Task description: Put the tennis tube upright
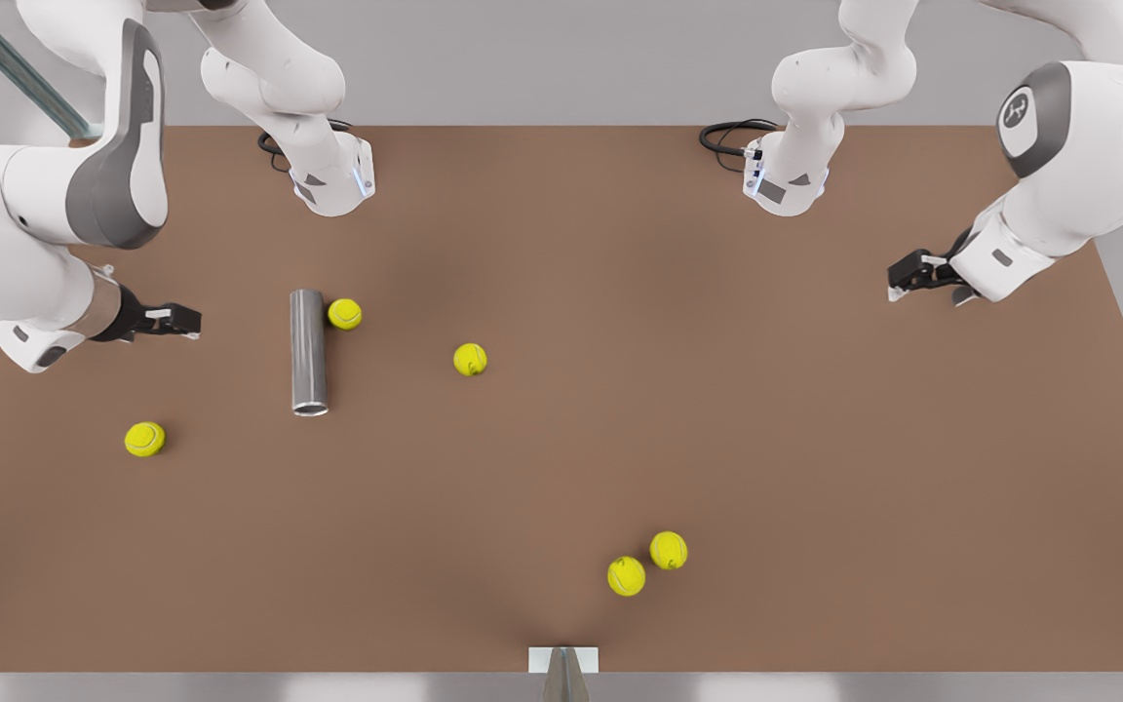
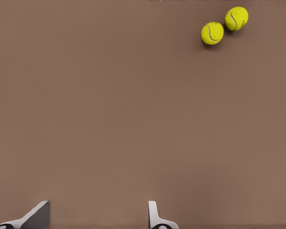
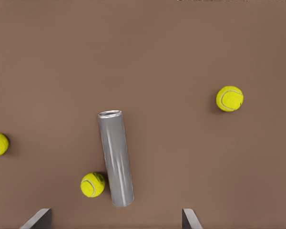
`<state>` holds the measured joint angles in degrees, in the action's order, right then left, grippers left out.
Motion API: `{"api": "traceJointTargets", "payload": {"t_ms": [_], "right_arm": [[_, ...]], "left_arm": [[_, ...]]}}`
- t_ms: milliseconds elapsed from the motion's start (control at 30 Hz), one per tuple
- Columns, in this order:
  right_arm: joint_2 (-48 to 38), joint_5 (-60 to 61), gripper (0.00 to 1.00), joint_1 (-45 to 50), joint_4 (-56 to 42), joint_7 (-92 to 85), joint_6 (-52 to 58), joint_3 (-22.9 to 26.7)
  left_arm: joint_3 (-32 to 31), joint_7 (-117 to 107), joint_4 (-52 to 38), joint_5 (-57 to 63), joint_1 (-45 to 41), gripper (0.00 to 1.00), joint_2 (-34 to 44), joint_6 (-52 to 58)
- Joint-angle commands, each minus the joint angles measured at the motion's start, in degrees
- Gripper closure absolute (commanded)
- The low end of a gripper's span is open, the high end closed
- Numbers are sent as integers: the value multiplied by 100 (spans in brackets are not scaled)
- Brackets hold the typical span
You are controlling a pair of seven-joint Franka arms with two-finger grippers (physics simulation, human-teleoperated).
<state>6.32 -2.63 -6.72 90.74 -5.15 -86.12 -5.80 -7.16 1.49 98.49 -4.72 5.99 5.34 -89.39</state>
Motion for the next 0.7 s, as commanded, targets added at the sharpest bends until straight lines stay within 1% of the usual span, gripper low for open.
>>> {"api": "traceJointTargets", "payload": {"t_ms": [0, 100, 133, 200, 233, 267, 333, 367, 467, 500, 533, 567, 600, 667], "right_arm": [[1, -1, 0, -40, 6, 5, -2, 0], [44, 17, 0, -40, 163, 5, -107, -9], [71, 34, 0, -31, 322, 5, -265, -35], [89, 139, 0, -31, 603, 14, -564, -263], [97, 175, 0, -31, 910, 23, -968, -395], [220, 184, 0, -31, 981, 31, -1109, -518], [405, 201, 0, -31, 981, 189, -1276, -817], [528, 201, 0, -31, 981, 233, -1302, -887], [887, 201, 0, -40, 999, 242, -1320, -923], [959, 201, 0, -49, 1078, 242, -1452, -923], [985, 192, 0, -32, 1113, 225, -1470, -923], [1003, 184, 0, -31, 1192, 225, -1557, -923], [950, 184, 0, -75, 1552, 225, -1891, -923], [836, 184, 0, -224, 1921, 233, -2251, -923]], "left_arm": [[4, 9, -14, -12, -28, 1, 2, 9], [-5, 9, -23, -12, -19, 1, -68, -52], [-5, -9, -58, -29, -54, 1, -252, -210], [-13, -18, -67, -82, -98, 1, -630, -588], [-14, -35, -67, -82, -177, 1, -798, -738], [-22, -35, -67, -91, -186, 1, -947, -896], [-75, -35, -67, -91, -186, 1, -1018, -923], [-75, -26, -58, -91, -186, 1, -1009, -905], [-84, -61, -58, -108, -186, 1, -1018, -922], [-66, -97, -49, -1161, -54, 1, -1123, -1054], [-66, -97, -58, -1330, -10, 1, -1246, -1125], [-75, -88, -58, -1339, -45, 1, -1308, -1151], [-75, -88, -58, -1347, -63, 1, -1316, -1142], [-75, -88, -49, -1356, -54, 1, -1334, -1125]]}}
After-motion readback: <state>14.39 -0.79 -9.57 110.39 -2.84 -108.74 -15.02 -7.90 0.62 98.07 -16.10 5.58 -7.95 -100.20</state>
